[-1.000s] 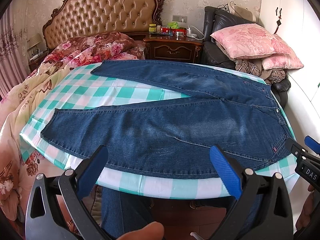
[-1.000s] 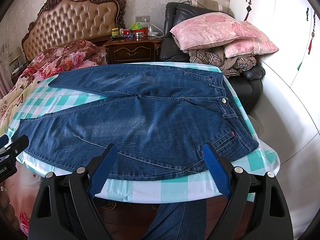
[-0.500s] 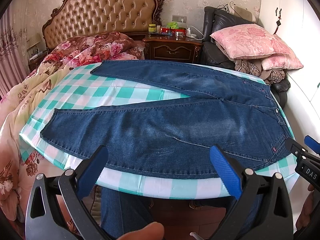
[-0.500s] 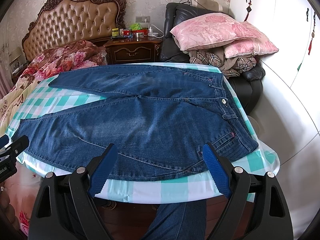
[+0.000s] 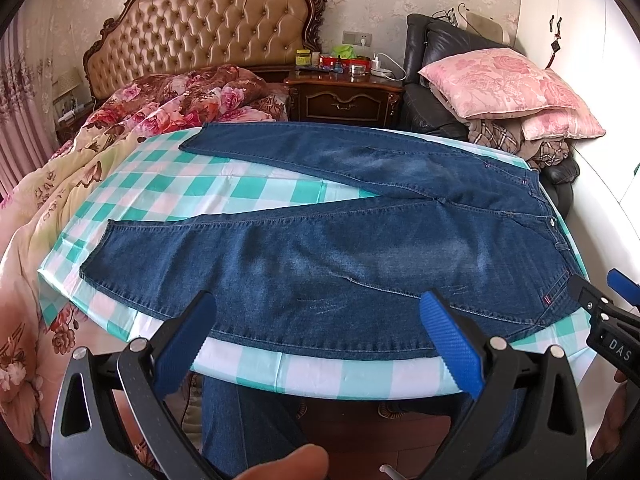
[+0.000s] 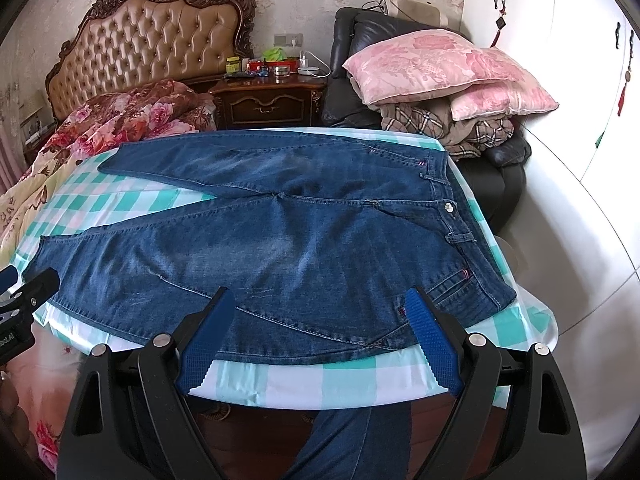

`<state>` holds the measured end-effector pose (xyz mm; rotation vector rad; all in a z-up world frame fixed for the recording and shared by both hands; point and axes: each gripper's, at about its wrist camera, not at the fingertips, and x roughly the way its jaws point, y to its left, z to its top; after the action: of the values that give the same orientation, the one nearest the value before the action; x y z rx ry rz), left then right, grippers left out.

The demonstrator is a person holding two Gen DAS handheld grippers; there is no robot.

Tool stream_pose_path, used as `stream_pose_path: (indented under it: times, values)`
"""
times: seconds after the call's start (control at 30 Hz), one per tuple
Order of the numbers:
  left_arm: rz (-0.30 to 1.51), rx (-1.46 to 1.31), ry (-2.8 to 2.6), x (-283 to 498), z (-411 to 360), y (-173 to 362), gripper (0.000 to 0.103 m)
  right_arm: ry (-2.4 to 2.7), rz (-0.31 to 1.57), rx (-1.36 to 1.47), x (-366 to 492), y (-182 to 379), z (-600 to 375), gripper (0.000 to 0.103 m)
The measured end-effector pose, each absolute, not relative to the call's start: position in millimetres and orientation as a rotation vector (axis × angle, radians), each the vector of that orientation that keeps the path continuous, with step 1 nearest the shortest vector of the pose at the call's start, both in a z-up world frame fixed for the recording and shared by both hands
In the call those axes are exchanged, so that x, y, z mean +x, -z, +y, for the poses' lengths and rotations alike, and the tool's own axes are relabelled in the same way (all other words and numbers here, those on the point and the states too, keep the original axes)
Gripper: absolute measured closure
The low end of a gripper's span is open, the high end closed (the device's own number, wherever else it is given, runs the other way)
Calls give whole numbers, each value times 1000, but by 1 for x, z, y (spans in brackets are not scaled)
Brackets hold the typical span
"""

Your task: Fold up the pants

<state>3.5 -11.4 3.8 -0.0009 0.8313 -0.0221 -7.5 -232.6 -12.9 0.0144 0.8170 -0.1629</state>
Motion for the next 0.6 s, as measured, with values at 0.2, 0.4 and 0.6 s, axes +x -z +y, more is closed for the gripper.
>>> stream_pose_path:
  times: [0.2, 0.4, 0.6]
  values:
    - [832, -1, 25, 4, -16, -5, 1, 162, 815, -4, -7, 16, -228, 20]
    - [834, -6, 24, 4, -15, -4, 1, 149, 812, 17, -9, 17, -228, 20]
    - [833, -6, 24, 4, -16, -3, 1, 147, 816, 21, -10, 18, -229, 20]
